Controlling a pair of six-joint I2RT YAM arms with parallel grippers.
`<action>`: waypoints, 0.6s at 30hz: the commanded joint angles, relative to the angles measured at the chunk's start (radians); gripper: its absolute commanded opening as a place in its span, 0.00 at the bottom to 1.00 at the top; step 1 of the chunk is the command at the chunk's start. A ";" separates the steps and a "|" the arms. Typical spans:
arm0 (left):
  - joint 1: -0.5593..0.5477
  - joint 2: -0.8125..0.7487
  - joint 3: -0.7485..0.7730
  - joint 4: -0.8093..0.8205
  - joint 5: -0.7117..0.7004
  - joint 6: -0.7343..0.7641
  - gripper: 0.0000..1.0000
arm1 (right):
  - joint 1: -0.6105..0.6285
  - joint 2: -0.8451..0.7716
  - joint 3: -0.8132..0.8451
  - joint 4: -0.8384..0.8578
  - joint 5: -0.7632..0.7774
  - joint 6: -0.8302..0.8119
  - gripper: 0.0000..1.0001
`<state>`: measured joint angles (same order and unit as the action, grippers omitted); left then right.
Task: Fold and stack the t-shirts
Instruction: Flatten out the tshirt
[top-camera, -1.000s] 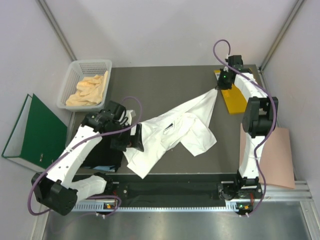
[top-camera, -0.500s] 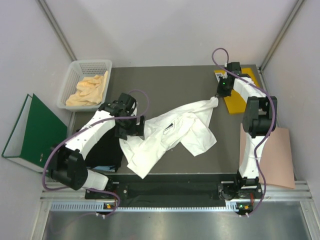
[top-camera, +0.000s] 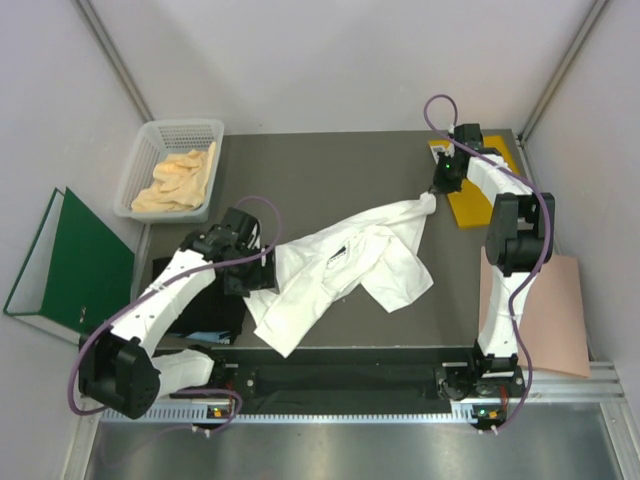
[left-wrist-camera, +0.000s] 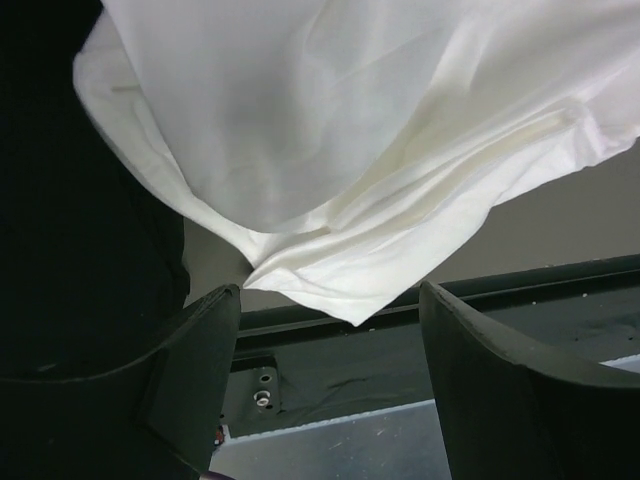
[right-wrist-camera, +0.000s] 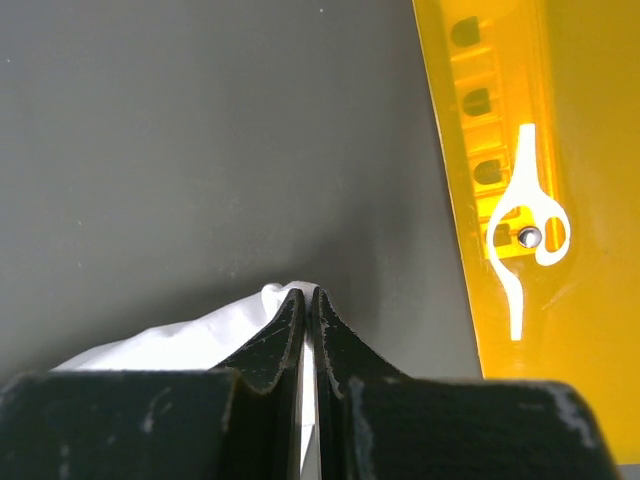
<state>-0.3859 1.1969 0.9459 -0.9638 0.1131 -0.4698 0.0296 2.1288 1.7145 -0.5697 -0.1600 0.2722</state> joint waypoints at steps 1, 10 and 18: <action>0.005 -0.005 -0.076 0.080 -0.006 -0.061 0.77 | -0.008 -0.043 0.007 0.030 -0.030 0.001 0.00; 0.004 0.211 -0.001 0.227 -0.166 -0.079 0.40 | -0.010 -0.050 -0.010 0.028 -0.053 -0.007 0.01; 0.004 0.296 0.241 0.191 -0.348 -0.069 0.00 | -0.008 -0.070 -0.038 0.030 -0.056 -0.028 0.00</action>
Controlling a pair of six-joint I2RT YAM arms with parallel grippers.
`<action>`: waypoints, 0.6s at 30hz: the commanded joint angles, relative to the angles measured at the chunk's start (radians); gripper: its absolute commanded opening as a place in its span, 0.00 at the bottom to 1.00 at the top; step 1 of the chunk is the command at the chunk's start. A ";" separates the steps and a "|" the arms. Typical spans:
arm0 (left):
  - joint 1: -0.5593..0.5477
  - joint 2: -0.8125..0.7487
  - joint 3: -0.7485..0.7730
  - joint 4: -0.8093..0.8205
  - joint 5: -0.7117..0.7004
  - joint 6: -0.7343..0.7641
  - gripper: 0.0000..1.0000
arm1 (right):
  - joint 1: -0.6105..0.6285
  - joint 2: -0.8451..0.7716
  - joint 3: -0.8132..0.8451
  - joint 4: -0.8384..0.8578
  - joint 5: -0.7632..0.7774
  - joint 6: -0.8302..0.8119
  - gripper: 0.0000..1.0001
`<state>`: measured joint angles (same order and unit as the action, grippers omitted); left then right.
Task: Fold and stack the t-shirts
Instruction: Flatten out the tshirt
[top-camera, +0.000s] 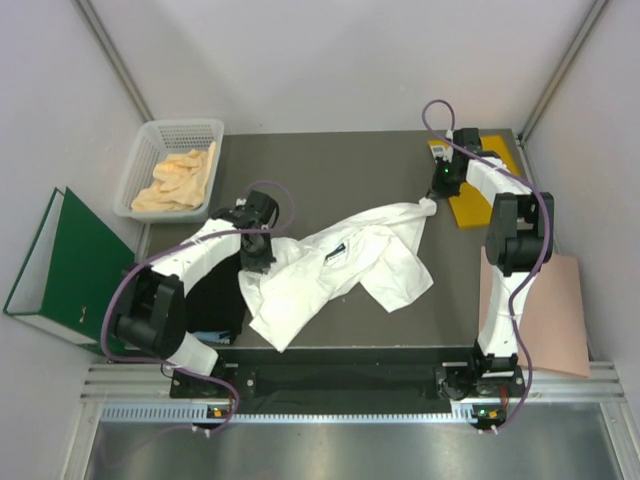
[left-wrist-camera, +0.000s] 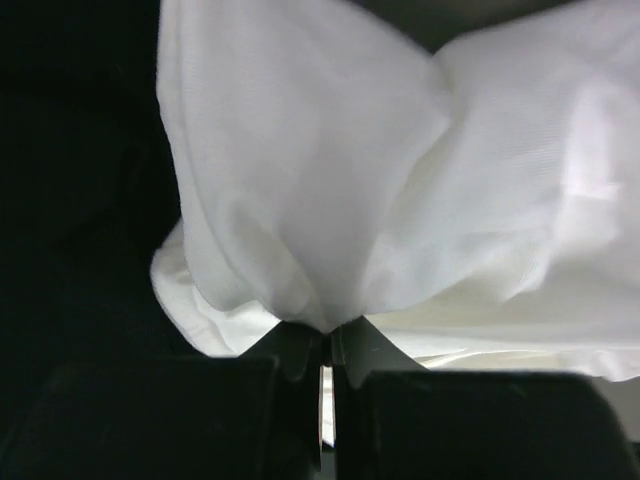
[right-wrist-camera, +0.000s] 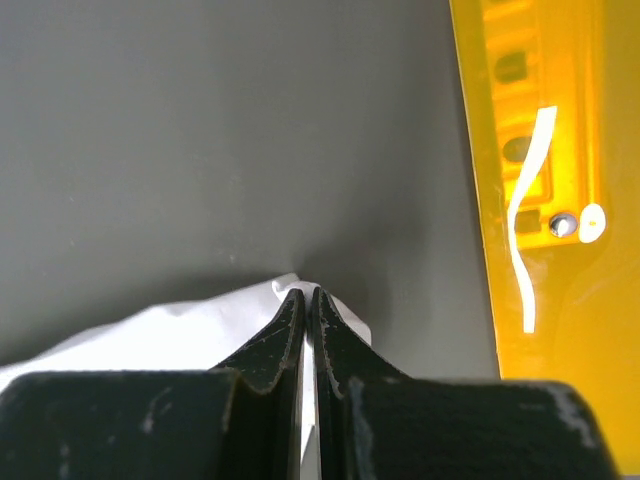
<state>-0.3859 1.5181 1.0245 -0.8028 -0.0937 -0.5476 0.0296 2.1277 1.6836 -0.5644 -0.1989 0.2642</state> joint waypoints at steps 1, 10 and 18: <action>0.005 -0.036 0.192 0.027 -0.161 0.017 0.00 | -0.008 -0.072 -0.009 0.021 -0.016 -0.026 0.01; 0.013 -0.101 0.419 0.105 -0.236 0.037 0.00 | -0.010 -0.121 0.031 0.032 -0.034 -0.023 0.01; 0.068 0.051 0.379 0.137 0.032 0.011 0.86 | -0.011 -0.098 0.042 0.034 -0.056 -0.017 0.00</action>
<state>-0.3386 1.4666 1.4189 -0.7105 -0.1928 -0.5236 0.0296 2.0708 1.7050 -0.5610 -0.2276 0.2508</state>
